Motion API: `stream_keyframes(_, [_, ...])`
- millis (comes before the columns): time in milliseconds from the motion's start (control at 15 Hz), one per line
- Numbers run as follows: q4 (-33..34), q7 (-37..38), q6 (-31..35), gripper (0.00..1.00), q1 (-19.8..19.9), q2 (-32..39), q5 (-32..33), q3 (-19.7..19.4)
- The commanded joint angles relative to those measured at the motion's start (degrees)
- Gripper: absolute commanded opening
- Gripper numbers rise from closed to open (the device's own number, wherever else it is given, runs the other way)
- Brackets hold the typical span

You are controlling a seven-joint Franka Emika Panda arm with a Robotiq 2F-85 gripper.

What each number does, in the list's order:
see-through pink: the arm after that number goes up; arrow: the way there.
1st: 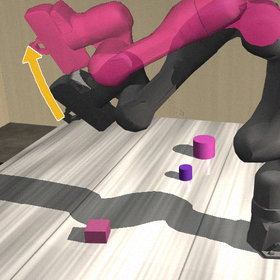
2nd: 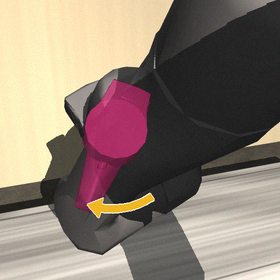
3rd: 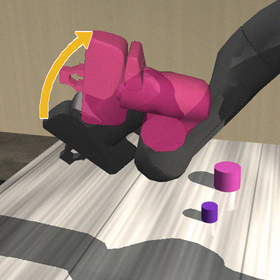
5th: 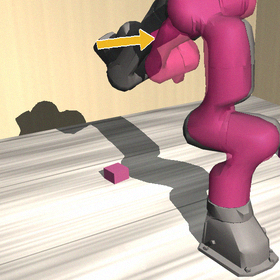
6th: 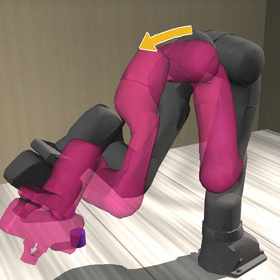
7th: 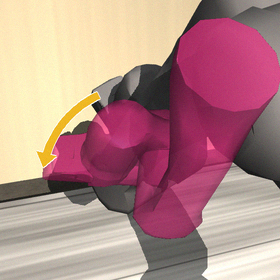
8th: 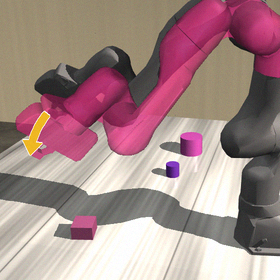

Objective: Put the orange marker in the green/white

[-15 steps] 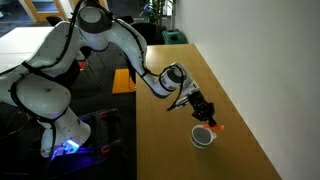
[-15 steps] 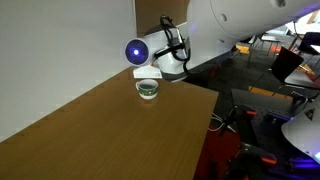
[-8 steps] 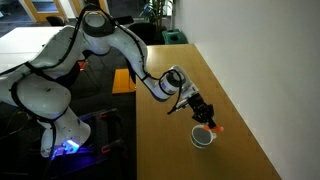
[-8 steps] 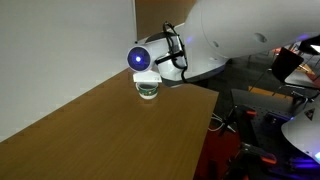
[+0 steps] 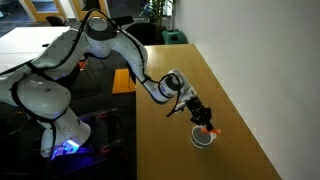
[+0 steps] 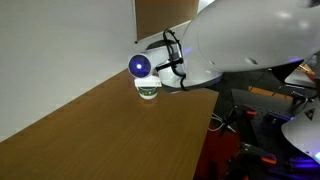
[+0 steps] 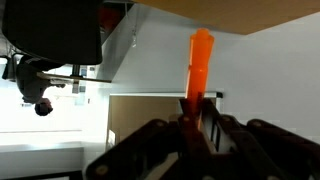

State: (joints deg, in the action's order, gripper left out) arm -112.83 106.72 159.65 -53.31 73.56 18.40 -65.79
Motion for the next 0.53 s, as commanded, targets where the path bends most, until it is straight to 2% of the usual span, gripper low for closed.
stream_keyframes(0, [0.9, -3.4, 1.2, 0.04, 0.7, 0.7, -1.9, 0.6])
stream_keyframes(200, [1.4, -4.6, 1.1, 0.04, 0.9, 0.9, -2.4, 1.2])
stream_keyframes(267, [1.5, -4.8, 1.2, 0.43, 0.9, 1.0, -2.6, 1.3])
stream_keyframes(333, [1.6, -4.9, 1.2, 0.44, 0.9, 1.2, -2.7, 1.2])
stream_keyframes(467, [1.7, -5.3, 1.3, 0.57, 0.8, 1.4, -2.9, 1.2])
